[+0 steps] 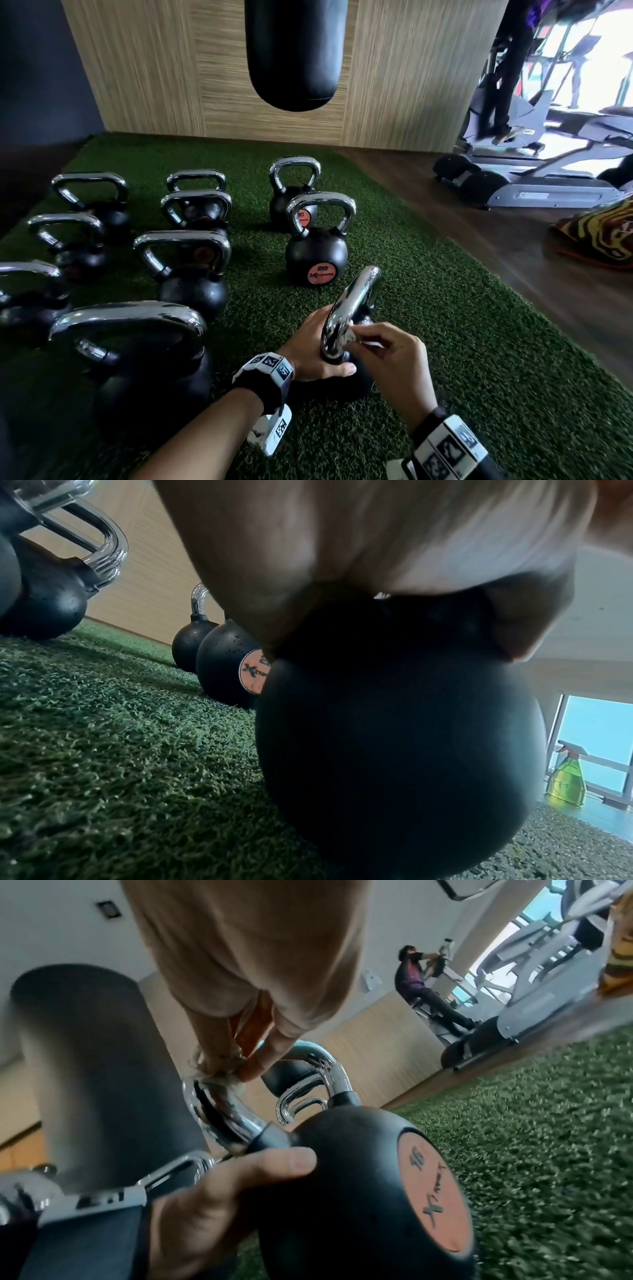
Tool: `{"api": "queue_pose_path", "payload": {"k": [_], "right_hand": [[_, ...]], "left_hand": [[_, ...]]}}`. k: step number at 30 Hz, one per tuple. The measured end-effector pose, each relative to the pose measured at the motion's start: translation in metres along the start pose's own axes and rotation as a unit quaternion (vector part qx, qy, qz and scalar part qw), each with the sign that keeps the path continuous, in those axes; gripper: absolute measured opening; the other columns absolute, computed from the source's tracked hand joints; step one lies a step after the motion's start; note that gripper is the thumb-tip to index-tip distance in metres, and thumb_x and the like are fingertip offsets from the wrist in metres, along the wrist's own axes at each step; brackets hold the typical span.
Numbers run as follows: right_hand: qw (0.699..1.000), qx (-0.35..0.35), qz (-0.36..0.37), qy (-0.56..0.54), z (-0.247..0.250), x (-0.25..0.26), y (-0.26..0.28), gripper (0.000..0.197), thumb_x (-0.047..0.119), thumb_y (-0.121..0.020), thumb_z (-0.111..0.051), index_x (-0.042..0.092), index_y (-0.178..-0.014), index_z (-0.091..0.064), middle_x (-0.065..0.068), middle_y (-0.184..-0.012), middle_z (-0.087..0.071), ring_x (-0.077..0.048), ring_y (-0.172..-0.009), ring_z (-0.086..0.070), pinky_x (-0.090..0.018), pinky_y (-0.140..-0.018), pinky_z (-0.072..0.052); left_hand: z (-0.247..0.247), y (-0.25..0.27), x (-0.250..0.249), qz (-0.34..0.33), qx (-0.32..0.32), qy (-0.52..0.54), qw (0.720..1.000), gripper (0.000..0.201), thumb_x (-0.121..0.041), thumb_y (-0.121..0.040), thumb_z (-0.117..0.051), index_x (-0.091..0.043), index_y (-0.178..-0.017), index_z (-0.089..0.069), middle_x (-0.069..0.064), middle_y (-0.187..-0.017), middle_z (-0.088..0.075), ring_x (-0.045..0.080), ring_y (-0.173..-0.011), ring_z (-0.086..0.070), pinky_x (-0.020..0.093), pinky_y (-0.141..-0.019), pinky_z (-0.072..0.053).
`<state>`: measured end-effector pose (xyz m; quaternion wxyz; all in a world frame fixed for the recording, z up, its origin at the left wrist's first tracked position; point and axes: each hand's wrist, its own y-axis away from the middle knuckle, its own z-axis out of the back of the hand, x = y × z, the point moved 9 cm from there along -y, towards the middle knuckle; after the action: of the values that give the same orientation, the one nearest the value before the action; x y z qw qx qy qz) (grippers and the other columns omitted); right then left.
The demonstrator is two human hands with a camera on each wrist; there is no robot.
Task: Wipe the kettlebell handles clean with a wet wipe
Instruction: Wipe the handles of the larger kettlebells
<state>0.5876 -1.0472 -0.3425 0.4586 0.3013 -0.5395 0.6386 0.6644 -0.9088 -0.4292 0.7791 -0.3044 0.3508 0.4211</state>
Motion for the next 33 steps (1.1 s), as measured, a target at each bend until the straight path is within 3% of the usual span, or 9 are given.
{"api": "queue_pose_path", "payload": {"k": [3, 5, 10, 14, 18, 21, 25, 30, 33], "right_hand": [[0.999, 0.007, -0.031, -0.002, -0.005, -0.01, 0.008, 0.027, 0.032, -0.066, -0.089, 0.031, -0.091, -0.08, 0.008, -0.089, -0.079, -0.013, -0.083, -0.077, -0.045, -0.079, -0.062], [0.999, 0.005, -0.034, 0.007, -0.007, -0.01, 0.009, 0.027, 0.034, -0.065, -0.088, 0.031, -0.091, -0.08, 0.009, -0.088, -0.079, -0.011, -0.082, -0.077, -0.042, -0.078, -0.063], [0.995, 0.003, -0.016, 0.099, -0.008, -0.015, 0.011, 0.024, 0.02, -0.068, -0.092, 0.029, -0.087, -0.082, 0.022, -0.083, -0.076, 0.003, -0.075, -0.073, -0.019, -0.073, -0.06], [0.993, 0.027, -0.001, 0.114, -0.013, -0.014, 0.009, 0.03, 0.011, -0.072, -0.088, 0.032, -0.091, -0.08, 0.035, -0.084, -0.072, 0.011, -0.079, -0.069, -0.001, -0.07, -0.048], [0.99, 0.075, -0.014, 0.121, -0.012, -0.018, -0.012, 0.027, 0.005, -0.078, -0.082, 0.021, -0.1, -0.081, 0.014, -0.095, -0.077, 0.003, -0.086, -0.073, -0.016, -0.08, -0.058], [0.968, 0.163, -0.013, 0.191, -0.023, -0.02, -0.027, 0.015, 0.012, -0.086, -0.077, 0.015, -0.101, -0.081, 0.007, -0.101, -0.068, -0.007, -0.089, -0.067, -0.011, -0.078, -0.049], [0.937, 0.265, -0.012, 0.226, -0.038, -0.02, -0.037, 0.011, 0.009, -0.086, -0.074, 0.015, -0.093, -0.079, 0.006, -0.101, -0.065, -0.01, -0.092, -0.065, -0.017, -0.08, -0.046], [0.936, 0.328, -0.043, 0.119, -0.043, -0.02, -0.045, 0.052, -0.014, -0.077, -0.065, 0.037, -0.072, -0.074, 0.024, -0.087, -0.07, 0.006, -0.08, -0.067, -0.014, -0.072, -0.052], [0.93, 0.343, -0.083, 0.103, -0.046, -0.034, -0.049, 0.053, -0.02, -0.075, -0.06, 0.03, -0.071, -0.074, 0.013, -0.076, -0.074, 0.001, -0.068, -0.068, -0.022, -0.067, -0.057]], "left_hand": [[0.002, 0.003, -0.001, 0.019, -0.002, 0.016, 1.0, 0.1, -0.054, -0.055, -0.084, -0.035, -0.142, -0.038, -0.006, -0.141, -0.047, 0.017, -0.136, -0.047, 0.047, -0.116, -0.04], [0.002, 0.005, -0.004, 0.024, 0.007, 0.025, 0.999, 0.101, -0.054, -0.053, -0.083, -0.045, -0.139, -0.03, -0.007, -0.142, -0.043, 0.019, -0.138, -0.045, 0.048, -0.118, -0.038], [0.002, 0.005, -0.018, -0.005, 0.029, -0.04, 0.999, 0.111, -0.036, -0.06, -0.09, -0.003, -0.151, -0.035, 0.019, -0.153, -0.036, 0.036, -0.145, -0.037, 0.048, -0.123, -0.028], [0.004, 0.007, -0.025, -0.006, 0.034, -0.045, 0.998, 0.106, -0.04, -0.061, -0.083, 0.0, -0.148, -0.039, 0.024, -0.151, -0.039, 0.037, -0.144, -0.039, 0.049, -0.121, -0.03], [0.001, 0.004, -0.025, -0.029, 0.038, -0.087, 0.995, 0.085, -0.045, -0.07, -0.088, -0.011, -0.141, -0.056, 0.011, -0.148, -0.048, 0.028, -0.14, -0.041, 0.045, -0.12, -0.03], [-0.004, -0.002, -0.021, -0.041, 0.055, -0.096, 0.993, 0.068, -0.055, -0.072, -0.08, -0.013, -0.124, -0.067, 0.009, -0.136, -0.059, 0.027, -0.132, -0.048, 0.047, -0.116, -0.033], [-0.003, -0.003, -0.009, -0.019, 0.04, -0.041, 0.998, 0.091, -0.049, -0.068, -0.09, -0.025, -0.145, -0.048, -0.001, -0.142, -0.053, 0.02, -0.135, -0.048, 0.045, -0.116, -0.037], [0.0, -0.001, -0.007, -0.009, 0.019, -0.047, 0.999, 0.102, -0.049, -0.066, -0.092, -0.025, -0.151, -0.04, -0.004, -0.15, -0.045, 0.016, -0.14, -0.041, 0.043, -0.121, -0.032], [0.0, 0.0, -0.007, -0.009, 0.017, -0.048, 0.999, 0.101, -0.048, -0.066, -0.091, -0.024, -0.15, -0.041, -0.002, -0.149, -0.044, 0.017, -0.14, -0.041, 0.044, -0.121, -0.032]]}}
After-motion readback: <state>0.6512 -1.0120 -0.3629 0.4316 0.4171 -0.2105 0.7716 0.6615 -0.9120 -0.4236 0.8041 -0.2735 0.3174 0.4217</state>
